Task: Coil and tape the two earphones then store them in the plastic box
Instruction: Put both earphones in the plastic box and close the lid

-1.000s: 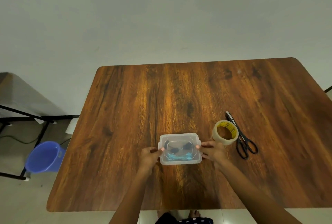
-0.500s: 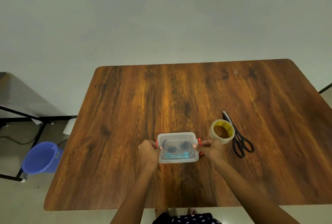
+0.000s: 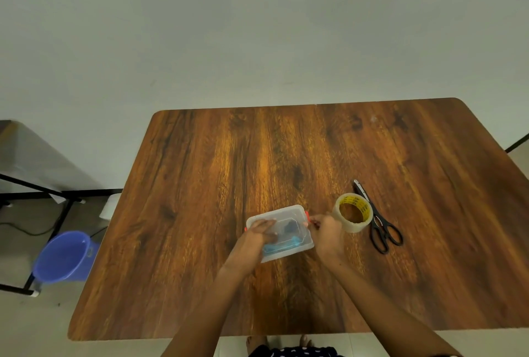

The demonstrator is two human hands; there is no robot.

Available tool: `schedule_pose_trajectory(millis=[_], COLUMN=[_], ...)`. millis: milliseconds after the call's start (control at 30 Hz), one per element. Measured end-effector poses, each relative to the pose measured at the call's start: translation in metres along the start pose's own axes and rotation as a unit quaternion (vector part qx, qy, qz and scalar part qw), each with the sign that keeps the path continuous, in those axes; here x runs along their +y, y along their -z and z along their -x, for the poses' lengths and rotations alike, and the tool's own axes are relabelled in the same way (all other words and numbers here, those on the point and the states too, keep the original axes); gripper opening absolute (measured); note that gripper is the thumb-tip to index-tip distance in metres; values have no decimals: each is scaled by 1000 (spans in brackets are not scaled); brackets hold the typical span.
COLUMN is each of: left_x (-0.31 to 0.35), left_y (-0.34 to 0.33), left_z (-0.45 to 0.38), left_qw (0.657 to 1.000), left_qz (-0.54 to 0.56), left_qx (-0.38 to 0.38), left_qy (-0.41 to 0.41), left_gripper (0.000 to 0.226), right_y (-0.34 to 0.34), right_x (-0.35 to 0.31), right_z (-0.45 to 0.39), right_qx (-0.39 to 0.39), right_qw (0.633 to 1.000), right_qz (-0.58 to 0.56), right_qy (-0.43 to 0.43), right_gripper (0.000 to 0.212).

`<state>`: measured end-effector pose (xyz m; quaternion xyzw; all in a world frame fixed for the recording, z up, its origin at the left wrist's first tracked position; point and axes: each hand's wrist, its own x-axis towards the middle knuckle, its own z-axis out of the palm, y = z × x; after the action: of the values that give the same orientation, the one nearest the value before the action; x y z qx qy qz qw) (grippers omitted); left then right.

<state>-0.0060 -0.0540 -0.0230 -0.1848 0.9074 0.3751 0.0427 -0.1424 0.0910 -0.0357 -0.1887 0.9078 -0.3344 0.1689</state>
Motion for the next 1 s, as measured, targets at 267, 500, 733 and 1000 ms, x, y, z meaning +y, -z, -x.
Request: schedule_pose_trajectory(millis=[267,500,733,1000], left_x=[-2,37,44,52], left_y=[-13,-22,-27,-33], left_z=[-14,-43,-62,-74], left_qw=[975,969,967,962], left_qz=[-215,-230,-204,-143], left_qx=[-46,-22,3,62], left_qy=[-24,88,151,223], left_gripper=[53,59,62,62], right_y=[18,30,36,21], right_x=[14,38,43,15], right_z=[-1,-2,-20,-49], right_qx=[34,54,37,-18], right_qw=[996,975,960,959], right_qz=[47,212,276,262], right_qy=[73,32,17,110], right_gripper=[27,42,43,38])
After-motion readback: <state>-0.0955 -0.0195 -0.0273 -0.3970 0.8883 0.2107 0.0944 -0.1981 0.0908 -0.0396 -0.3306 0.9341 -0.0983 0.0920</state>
